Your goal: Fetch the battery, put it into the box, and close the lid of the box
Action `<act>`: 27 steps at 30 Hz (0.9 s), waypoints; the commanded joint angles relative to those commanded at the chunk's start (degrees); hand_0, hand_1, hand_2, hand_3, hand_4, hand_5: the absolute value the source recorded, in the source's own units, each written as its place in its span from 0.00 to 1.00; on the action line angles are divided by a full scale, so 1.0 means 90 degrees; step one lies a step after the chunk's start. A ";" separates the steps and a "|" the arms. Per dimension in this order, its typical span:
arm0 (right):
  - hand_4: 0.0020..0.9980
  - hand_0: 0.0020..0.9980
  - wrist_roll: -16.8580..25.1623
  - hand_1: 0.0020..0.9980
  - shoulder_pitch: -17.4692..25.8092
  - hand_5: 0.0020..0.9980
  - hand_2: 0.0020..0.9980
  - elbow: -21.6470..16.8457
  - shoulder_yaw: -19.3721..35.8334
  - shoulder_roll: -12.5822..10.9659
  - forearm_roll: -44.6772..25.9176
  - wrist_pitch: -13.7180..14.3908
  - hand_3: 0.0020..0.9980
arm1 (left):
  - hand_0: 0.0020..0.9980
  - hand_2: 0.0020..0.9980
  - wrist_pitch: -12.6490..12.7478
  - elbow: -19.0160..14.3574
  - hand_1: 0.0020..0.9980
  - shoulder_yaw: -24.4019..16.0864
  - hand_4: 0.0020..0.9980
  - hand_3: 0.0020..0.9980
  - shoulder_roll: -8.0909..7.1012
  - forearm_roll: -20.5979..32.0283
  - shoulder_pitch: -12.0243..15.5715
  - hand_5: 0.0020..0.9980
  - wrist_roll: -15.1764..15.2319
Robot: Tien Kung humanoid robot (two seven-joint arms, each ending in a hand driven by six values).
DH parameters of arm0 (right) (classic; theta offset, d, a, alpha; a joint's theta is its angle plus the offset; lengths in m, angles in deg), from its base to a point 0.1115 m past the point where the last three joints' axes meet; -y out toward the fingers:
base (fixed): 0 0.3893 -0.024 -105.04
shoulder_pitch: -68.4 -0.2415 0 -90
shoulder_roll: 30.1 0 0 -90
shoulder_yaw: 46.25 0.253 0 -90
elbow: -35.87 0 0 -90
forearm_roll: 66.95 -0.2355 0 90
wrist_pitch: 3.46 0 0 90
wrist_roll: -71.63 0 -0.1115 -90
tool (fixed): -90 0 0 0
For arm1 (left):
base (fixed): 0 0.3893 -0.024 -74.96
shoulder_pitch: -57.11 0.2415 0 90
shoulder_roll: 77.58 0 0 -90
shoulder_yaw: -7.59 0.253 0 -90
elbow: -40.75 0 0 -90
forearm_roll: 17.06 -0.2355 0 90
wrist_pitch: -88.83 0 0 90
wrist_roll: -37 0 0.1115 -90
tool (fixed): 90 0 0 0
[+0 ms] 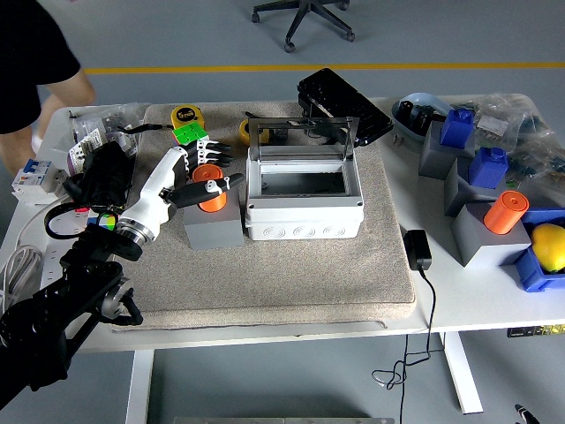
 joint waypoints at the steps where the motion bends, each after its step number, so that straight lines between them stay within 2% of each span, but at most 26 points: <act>1: 0.88 0.66 0.0001 0.64 0.0003 0.45 0.65 0.0000 -0.0001 0.0001 0.0001 0.0002 0.54 | 0.61 0.61 -0.0004 0.0009 0.63 0.0015 1.00 0.61 0.0003 0.0004 -0.0001 0.18 -0.0008; 4: 0.88 0.66 0.0001 0.64 0.0004 0.45 0.65 -0.0002 0.0005 0.0002 0.0008 0.0005 0.54 | 0.61 0.61 -0.0014 0.0036 0.63 0.0052 1.00 0.61 0.0018 0.0060 -0.0009 0.18 -0.0037; 5: 0.88 0.66 0.0002 0.64 0.0006 0.45 0.65 -0.0001 0.0013 0.0005 0.0008 0.0007 0.54 | 0.51 0.60 -0.0009 0.0043 0.56 0.0063 1.00 0.59 0.0027 0.0091 -0.0012 0.13 -0.0046; 10: 0.88 0.66 0.0003 0.64 0.0014 0.45 0.65 -0.0001 0.0040 0.0016 0.0009 0.0004 0.54 | 0.51 0.60 -0.0009 0.0095 0.56 0.0100 1.00 0.59 0.0074 0.0234 -0.0041 0.13 -0.0102; 11: 0.88 0.66 0.0006 0.64 0.0016 0.45 0.65 -0.0002 0.0048 0.0018 0.0013 0.0005 0.54 | 0.48 0.59 -0.0012 0.0103 0.54 0.0102 0.99 0.58 0.0083 0.0251 -0.0045 0.04 -0.0111; 16: 0.88 0.66 0.0013 0.64 0.0029 0.45 0.65 -0.0001 0.0060 0.0033 0.0013 0.0002 0.54 | 0.48 0.59 -0.0033 0.0187 0.54 0.0143 0.99 0.58 0.0139 0.0411 -0.0088 0.04 -0.0186; 17: 0.88 0.66 0.0015 0.64 0.0029 0.45 0.65 -0.0001 0.0062 0.0036 0.0013 0.0002 0.54 | 0.47 0.58 -0.0037 0.0215 0.53 0.0150 0.96 0.58 0.0149 0.0468 -0.0100 0.00 -0.0203; 27: 0.88 0.66 0.0015 0.64 0.0017 0.45 0.65 -0.0001 0.0087 0.0039 0.0013 0.0001 0.54 | 0.45 0.55 0.0018 0.0312 0.49 0.0187 0.98 0.56 0.0226 0.0630 -0.0199 0.00 -0.0207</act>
